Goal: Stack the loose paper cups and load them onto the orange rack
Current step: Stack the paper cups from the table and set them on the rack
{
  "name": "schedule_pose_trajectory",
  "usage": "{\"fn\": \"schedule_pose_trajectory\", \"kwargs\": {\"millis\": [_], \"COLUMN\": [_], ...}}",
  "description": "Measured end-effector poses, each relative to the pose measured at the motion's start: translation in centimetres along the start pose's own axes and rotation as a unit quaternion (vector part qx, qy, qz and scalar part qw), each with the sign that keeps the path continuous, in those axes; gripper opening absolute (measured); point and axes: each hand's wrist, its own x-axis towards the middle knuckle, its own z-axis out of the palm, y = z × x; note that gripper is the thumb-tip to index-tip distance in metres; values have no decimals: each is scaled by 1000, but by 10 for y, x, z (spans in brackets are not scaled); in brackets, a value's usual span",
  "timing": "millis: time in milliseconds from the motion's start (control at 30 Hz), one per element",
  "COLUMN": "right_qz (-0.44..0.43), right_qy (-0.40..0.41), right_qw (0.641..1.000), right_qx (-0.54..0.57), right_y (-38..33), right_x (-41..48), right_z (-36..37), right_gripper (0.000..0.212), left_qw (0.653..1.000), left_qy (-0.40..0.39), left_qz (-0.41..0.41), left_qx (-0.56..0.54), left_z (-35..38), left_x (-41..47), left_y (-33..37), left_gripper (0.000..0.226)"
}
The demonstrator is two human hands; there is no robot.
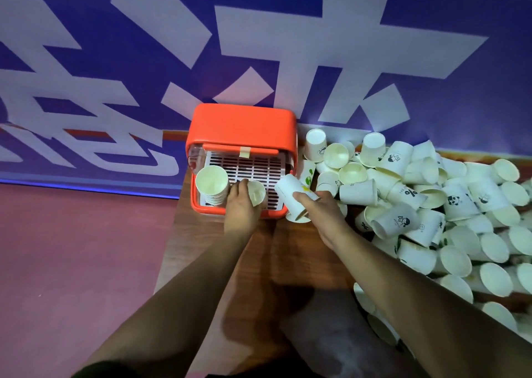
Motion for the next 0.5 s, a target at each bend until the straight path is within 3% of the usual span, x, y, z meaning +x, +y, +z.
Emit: {"fn": "schedule_pose_trajectory", "kwargs": {"millis": [133, 200, 333, 500], "right_qz": [-24, -35, -91, -180], "right_qy": [28, 18, 28, 44], "right_qw": [999, 999, 989, 959], "right_qx": [-31, -22, -117, -216], "right_y": [-2, -5, -10, -11], "right_x": [5, 4, 6, 7], "right_z": [4, 7, 15, 24], "right_gripper": [32, 25, 51, 67], "left_qw": [998, 996, 993, 996], "left_qy": [-63, -91, -116, -92], "left_qz": [-18, -24, -30, -5], "left_qx": [-1, -4, -12, -16], "left_z": [7, 7, 3, -17], "left_x": [1, 0, -4, -25], "left_y": [-11, -20, -28, -33], "left_gripper": [70, 81, 86, 48]}}
